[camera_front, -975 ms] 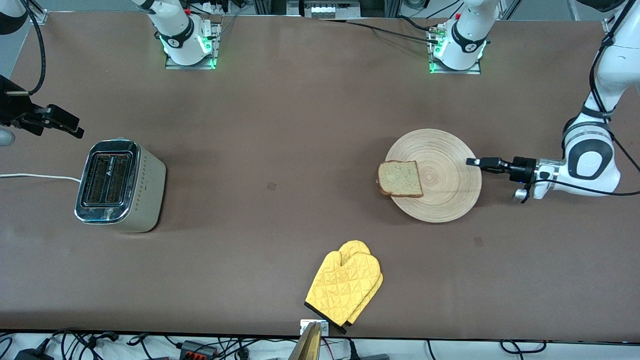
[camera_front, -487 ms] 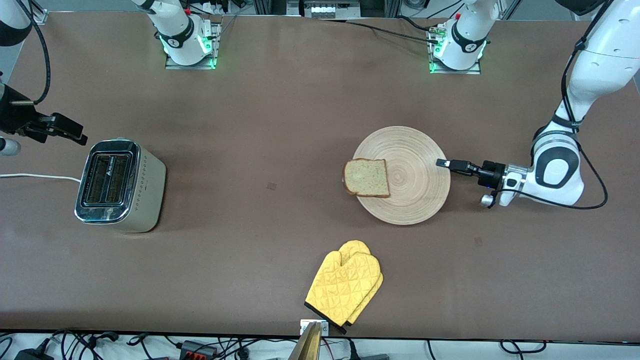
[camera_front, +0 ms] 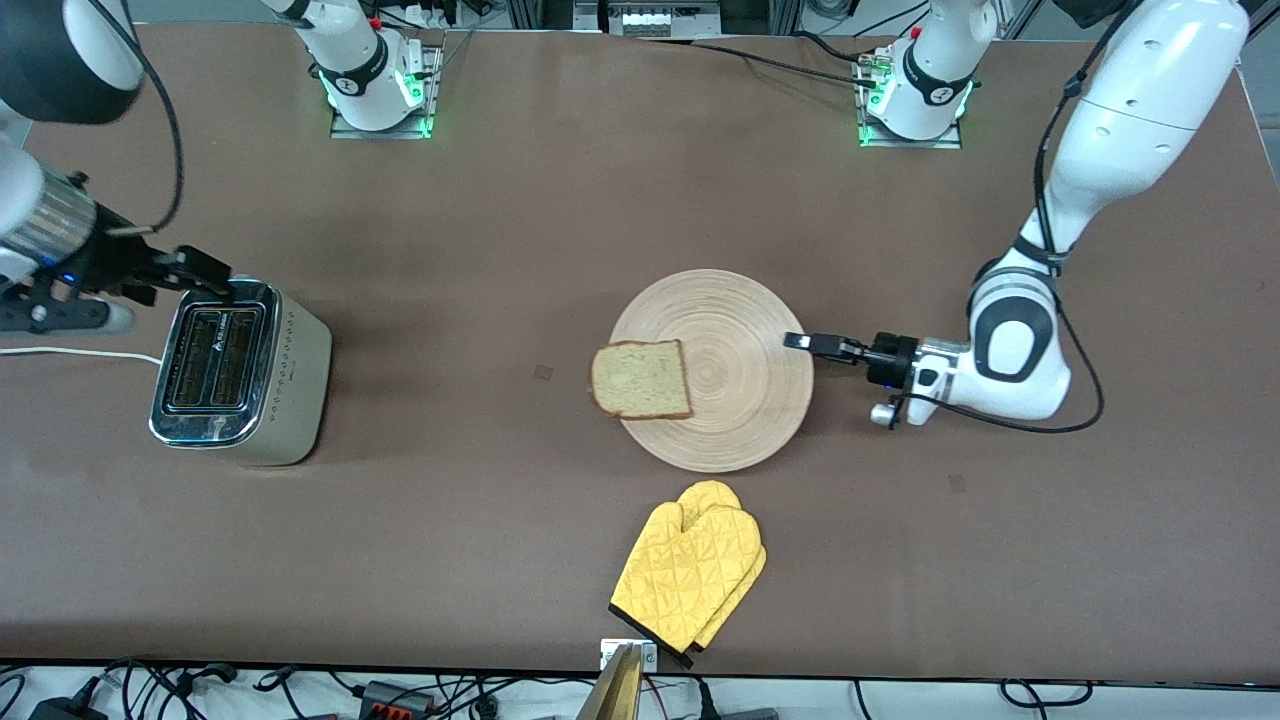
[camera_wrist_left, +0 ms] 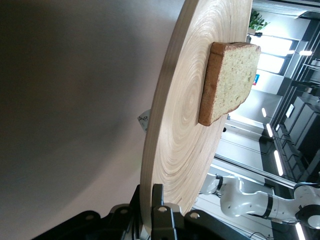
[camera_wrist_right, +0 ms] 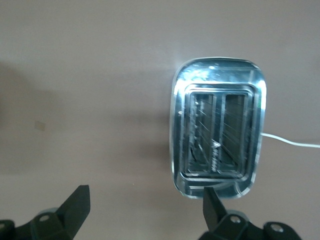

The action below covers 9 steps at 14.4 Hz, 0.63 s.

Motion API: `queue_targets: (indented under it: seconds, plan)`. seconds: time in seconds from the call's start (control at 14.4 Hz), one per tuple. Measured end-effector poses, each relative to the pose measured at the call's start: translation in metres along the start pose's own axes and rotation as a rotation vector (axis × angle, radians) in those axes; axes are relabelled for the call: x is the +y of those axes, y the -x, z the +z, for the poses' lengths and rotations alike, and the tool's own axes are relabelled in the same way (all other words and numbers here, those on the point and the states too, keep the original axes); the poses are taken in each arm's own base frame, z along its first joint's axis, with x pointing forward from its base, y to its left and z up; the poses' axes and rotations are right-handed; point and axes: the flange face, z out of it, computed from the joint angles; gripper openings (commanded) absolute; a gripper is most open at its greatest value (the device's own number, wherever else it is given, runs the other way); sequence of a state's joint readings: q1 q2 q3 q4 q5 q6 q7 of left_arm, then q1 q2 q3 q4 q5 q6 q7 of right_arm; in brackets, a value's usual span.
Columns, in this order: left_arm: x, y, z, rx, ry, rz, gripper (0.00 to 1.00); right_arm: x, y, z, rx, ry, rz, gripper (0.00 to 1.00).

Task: Move plate and put bread in toaster
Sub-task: 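Slide the plate with bread toward the toaster using the left gripper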

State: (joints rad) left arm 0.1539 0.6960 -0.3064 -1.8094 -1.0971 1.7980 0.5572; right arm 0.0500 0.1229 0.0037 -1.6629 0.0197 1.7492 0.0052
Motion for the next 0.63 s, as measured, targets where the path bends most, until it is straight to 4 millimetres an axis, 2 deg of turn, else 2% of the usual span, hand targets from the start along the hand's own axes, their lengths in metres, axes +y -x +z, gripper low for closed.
queue_targets:
  seconds: [0.14, 0.28, 0.49, 0.63]
  plan:
    - [0.009, -0.004, 0.022, -0.001, 0.018, 0.000, 0.00, -0.025, -0.012, 0.024, -0.010, 0.002, -0.040, 1.00]
    - [0.014, -0.008, 0.034, 0.010, 0.000, 0.009, 0.00, -0.040, -0.017, 0.038, -0.025, 0.003, -0.059, 1.00]
    - [0.025, -0.015, 0.068, 0.044, -0.007, 0.013, 0.00, -0.040, -0.020, 0.044, -0.026, 0.004, -0.058, 1.00]
    - [0.031, -0.017, 0.104, 0.043, -0.042, 0.025, 0.00, -0.038, -0.021, 0.044, -0.015, 0.003, -0.056, 1.00]
